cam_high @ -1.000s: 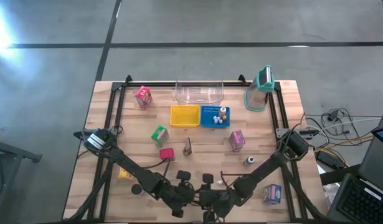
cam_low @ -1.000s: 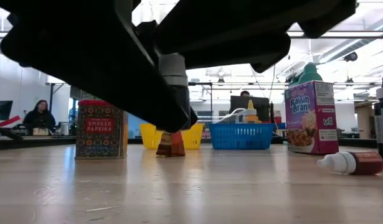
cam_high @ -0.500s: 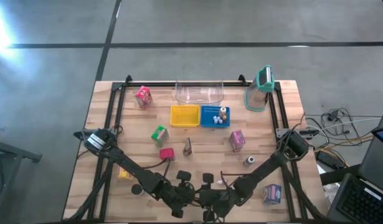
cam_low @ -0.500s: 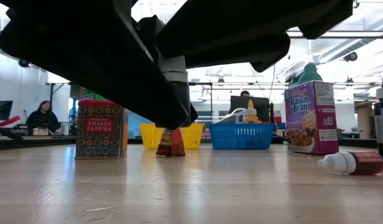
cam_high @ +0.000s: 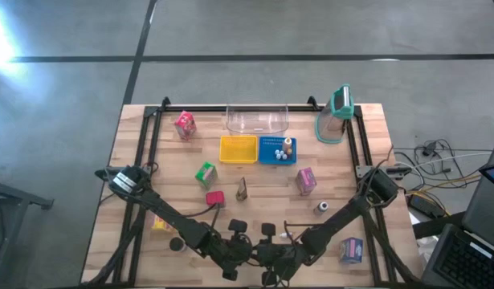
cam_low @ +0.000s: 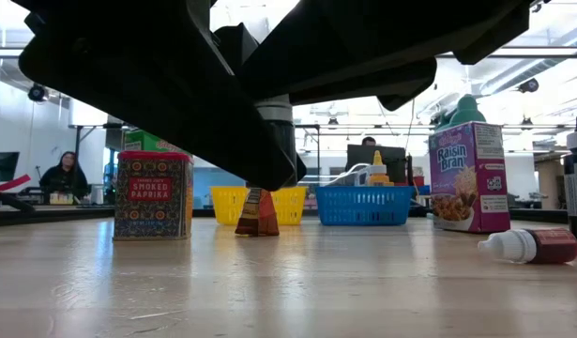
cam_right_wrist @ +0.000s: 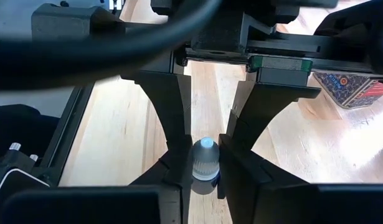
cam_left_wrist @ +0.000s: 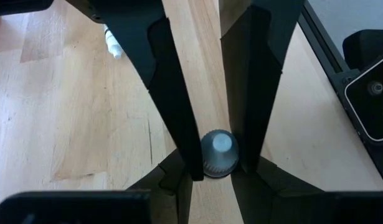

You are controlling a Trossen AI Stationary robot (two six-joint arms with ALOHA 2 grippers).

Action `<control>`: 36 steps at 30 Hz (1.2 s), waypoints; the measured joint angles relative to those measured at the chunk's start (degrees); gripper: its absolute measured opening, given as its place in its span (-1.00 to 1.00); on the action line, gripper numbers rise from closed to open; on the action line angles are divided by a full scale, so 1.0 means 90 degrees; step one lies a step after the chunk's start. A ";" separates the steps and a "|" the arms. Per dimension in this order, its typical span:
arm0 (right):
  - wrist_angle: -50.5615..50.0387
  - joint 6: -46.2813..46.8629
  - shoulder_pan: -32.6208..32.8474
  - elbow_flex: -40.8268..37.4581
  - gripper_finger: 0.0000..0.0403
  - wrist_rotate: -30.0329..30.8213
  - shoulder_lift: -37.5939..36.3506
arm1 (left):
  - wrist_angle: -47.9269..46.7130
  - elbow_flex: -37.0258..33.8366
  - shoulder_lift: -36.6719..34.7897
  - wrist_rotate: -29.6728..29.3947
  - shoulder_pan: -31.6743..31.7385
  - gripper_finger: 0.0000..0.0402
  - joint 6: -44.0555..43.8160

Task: Pick & Place Kitchen Items
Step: Put the purple food coloring bottle into the blue bin

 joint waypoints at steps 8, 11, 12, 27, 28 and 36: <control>-0.0007 -0.0002 0.0005 0.0000 -0.70 -0.0009 0.0000 | -0.0003 0.0000 -0.0002 0.0026 0.0005 -0.50 -0.0009; -0.0010 -0.0004 0.0005 0.0000 -0.72 -0.0012 0.0000 | -0.0005 -0.0002 -0.0002 0.0043 0.0005 -0.50 -0.0013; -0.0009 -0.0013 0.0005 0.0000 -0.72 -0.0011 0.0000 | -0.0005 -0.0002 -0.0002 0.0044 0.0005 -0.50 -0.0018; -0.0304 0.0011 0.0017 -0.0002 -0.72 -0.0038 -0.0046 | -0.0944 -0.0002 -0.0200 -0.0013 0.0002 0.02 -0.0204; -0.0504 0.0099 0.0017 -0.0002 -0.71 -0.0022 -0.0092 | -0.1210 -0.0002 -0.0266 -0.0108 0.0000 0.04 -0.0355; -0.3256 0.1111 -0.0039 -0.0005 -0.71 0.0803 -0.0997 | -0.1784 -0.0330 -0.0724 -0.1407 -0.0197 0.04 -0.0914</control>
